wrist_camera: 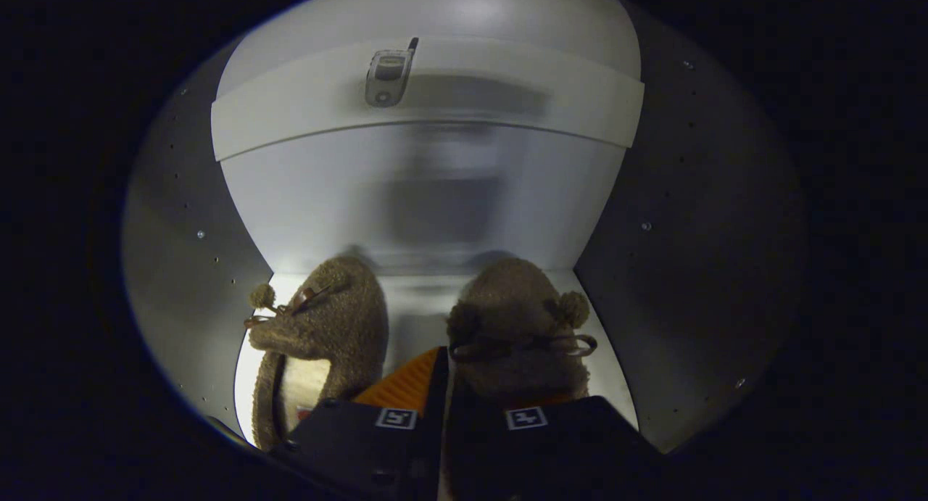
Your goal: Open the shoe cabinet door, grab the shoes and put them into the shoe cabinet, then close the shoe cabinet door.
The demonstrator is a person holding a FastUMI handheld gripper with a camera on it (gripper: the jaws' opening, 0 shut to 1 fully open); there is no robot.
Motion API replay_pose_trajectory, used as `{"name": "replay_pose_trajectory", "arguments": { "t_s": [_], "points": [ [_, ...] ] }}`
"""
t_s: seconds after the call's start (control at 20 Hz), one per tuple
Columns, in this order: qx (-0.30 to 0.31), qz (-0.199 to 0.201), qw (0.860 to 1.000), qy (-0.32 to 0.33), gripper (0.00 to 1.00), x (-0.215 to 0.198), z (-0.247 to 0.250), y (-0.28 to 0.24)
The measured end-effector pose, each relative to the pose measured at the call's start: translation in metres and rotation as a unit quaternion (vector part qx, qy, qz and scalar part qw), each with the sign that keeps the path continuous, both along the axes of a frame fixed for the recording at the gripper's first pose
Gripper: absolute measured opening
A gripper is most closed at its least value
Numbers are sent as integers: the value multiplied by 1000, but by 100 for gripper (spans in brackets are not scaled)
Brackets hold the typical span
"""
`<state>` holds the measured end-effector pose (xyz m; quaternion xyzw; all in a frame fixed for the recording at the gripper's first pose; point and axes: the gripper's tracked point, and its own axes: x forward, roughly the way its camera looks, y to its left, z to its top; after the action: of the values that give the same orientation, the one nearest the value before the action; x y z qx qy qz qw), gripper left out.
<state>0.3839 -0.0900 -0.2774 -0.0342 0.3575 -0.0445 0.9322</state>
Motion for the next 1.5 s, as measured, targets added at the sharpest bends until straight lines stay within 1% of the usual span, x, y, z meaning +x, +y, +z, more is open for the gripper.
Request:
{"name": "replay_pose_trajectory", "arguments": {
  "t_s": [0.1, 0.2, 0.35, 0.5, 0.55, 0.6, 0.7, 0.8, 1.0, 1.15, 1.25, 1.35, 1.5],
  "points": [
    [9, -3, 1000, -10, 38, -11, 8, 4],
    [21, -13, 999, -35, 54, -20, 20, 3],
    [46, -20, 995, -86, 78, -42, 61, 4],
    [39, -14, 988, -148, 85, -73, 114, 8],
    [38, -9, 984, -175, 94, -85, 135, 12],
    [45, 3, 978, -203, 97, -99, 155, 21],
    [54, 17, 965, -254, 99, -140, 204, 34],
    [57, 32, 956, -286, 99, -182, 223, 48],
    [47, 66, 941, -327, 98, -266, 253, 69],
    [42, 87, 935, -340, 98, -330, 268, 69],
    [48, 88, 930, -354, 98, -372, 279, 59],
    [61, 78, 926, -363, 98, -409, 285, 42],
    [58, 63, 929, -360, 97, -453, 285, 9]
  ]
}}
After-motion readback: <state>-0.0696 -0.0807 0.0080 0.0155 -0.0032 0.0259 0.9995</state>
